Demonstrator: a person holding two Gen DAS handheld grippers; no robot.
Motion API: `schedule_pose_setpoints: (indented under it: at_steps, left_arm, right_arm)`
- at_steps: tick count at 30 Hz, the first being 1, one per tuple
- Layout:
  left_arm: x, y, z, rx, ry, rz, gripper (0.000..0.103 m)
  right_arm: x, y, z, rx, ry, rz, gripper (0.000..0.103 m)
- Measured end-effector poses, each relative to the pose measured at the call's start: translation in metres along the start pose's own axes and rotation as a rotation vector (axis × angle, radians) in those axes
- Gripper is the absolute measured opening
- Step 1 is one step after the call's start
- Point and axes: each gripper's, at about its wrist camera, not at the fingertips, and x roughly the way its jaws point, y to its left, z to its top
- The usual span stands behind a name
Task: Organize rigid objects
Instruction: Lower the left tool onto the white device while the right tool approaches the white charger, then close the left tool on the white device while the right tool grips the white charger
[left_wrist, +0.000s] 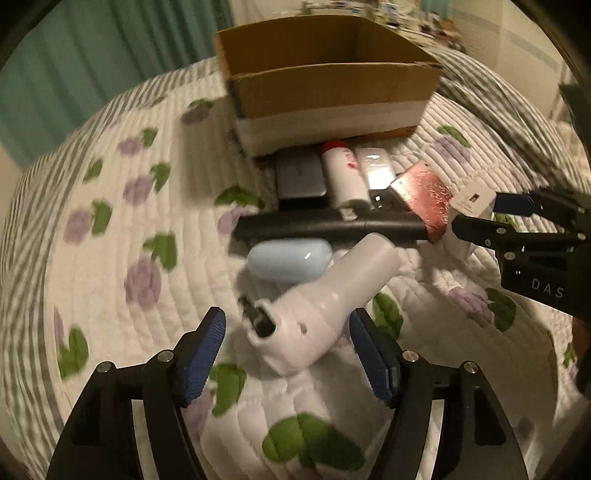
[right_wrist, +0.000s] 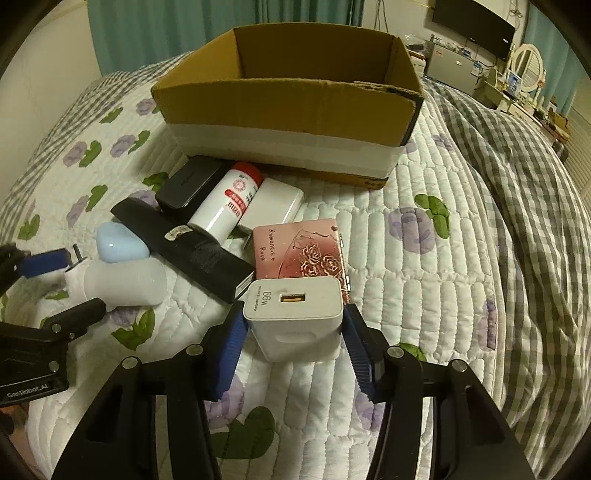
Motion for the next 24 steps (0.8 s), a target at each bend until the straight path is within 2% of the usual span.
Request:
schedule_pose_setpoints:
  at_steps: [2, 6, 9, 13, 20, 24]
  left_arm:
    - [0.004, -0.009, 0.005, 0.052, -0.014, 0.003, 0.076]
    - [0.02, -0.021, 0.009, 0.131, 0.014, 0.056, 0.078]
    - [0.018, -0.016, 0.008, 0.118, 0.025, 0.038, 0.076]
    - [0.011, -0.014, 0.004, 0.134, 0.036, 0.032, 0.066]
    - [-0.012, -0.018, -0.003, 0.15, 0.016, -0.003, 0.064]
    - [-0.032, -0.013, -0.001, 0.109, -0.019, -0.021, 0.062]
  right_arm:
    - [0.001, -0.001, 0.0, 0.004, -0.001, 0.004, 0.052]
    - [0.003, -0.003, 0.001, 0.019, 0.0, 0.013, 0.052]
    - [0.002, -0.004, 0.002, 0.025, -0.001, 0.018, 0.051]
    - [-0.001, 0.0, 0.001, 0.019, -0.003, 0.019, 0.051]
    - [-0.023, 0.005, 0.0, 0.002, -0.03, 0.006, 0.051]
    - [-0.034, 0.002, 0.001, 0.012, -0.049, -0.001, 0.051]
